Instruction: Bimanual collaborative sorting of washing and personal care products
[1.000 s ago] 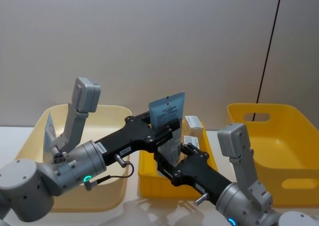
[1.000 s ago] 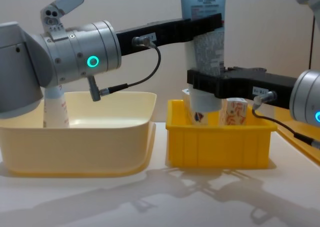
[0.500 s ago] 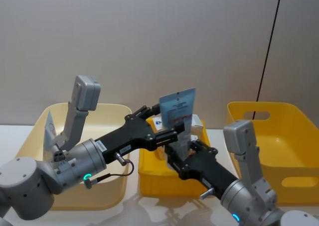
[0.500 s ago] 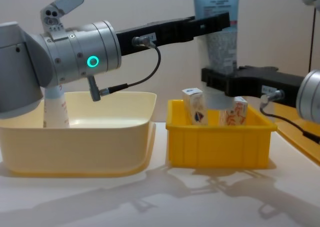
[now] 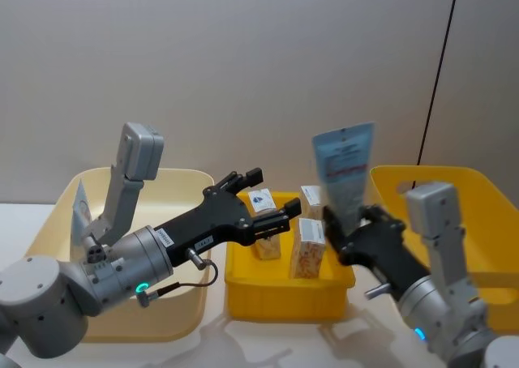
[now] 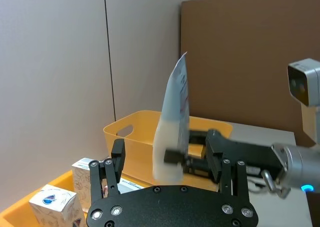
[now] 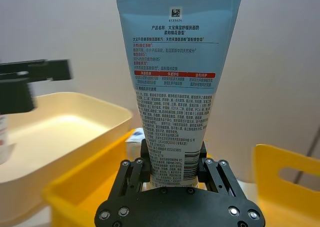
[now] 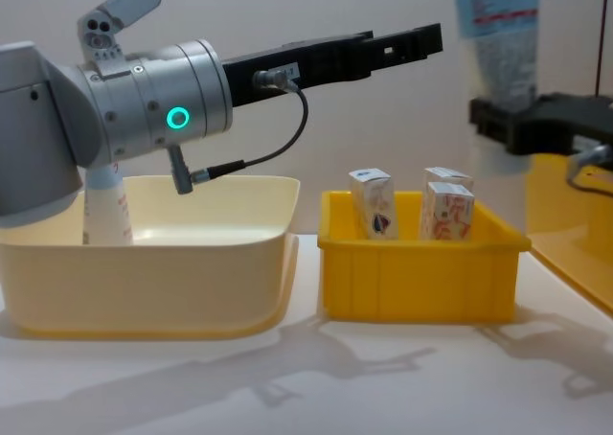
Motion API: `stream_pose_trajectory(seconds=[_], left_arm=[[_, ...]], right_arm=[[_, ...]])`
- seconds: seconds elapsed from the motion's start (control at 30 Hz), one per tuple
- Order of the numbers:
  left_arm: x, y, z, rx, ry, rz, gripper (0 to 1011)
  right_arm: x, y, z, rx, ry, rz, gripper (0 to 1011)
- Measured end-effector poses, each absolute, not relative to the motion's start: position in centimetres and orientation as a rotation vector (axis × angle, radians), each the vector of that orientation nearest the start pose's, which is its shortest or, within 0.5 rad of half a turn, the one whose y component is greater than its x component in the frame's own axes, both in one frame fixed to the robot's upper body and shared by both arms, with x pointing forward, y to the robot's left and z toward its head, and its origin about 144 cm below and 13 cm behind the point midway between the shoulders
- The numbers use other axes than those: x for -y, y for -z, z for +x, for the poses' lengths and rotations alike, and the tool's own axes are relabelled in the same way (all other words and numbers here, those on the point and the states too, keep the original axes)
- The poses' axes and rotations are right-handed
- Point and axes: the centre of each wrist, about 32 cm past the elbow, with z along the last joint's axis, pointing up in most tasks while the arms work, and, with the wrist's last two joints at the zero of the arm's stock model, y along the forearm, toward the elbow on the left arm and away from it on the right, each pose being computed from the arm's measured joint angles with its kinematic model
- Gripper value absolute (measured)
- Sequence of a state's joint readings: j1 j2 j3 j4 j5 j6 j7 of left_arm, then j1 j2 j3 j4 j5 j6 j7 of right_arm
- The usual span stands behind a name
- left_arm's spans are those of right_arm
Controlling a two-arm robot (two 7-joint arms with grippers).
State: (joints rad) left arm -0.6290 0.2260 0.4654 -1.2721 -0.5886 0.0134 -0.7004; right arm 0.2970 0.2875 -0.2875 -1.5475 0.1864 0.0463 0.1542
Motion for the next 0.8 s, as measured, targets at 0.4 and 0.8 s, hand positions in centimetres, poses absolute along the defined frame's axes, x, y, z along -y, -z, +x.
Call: stream_pose_trajectory(seconds=[0.4, 0.8], left_arm=[[-17.9, -127.0, 60.0, 0.067, -0.487, -0.220, 1003], [-17.9, -127.0, 60.0, 0.067, -0.487, -0.220, 1003]], right_arm=[[25.5, -124.0, 52.8, 0.342, 1.343, -0.008, 483], [27.9, -124.7, 52.5, 0.370, 1.513, -0.053, 483]])
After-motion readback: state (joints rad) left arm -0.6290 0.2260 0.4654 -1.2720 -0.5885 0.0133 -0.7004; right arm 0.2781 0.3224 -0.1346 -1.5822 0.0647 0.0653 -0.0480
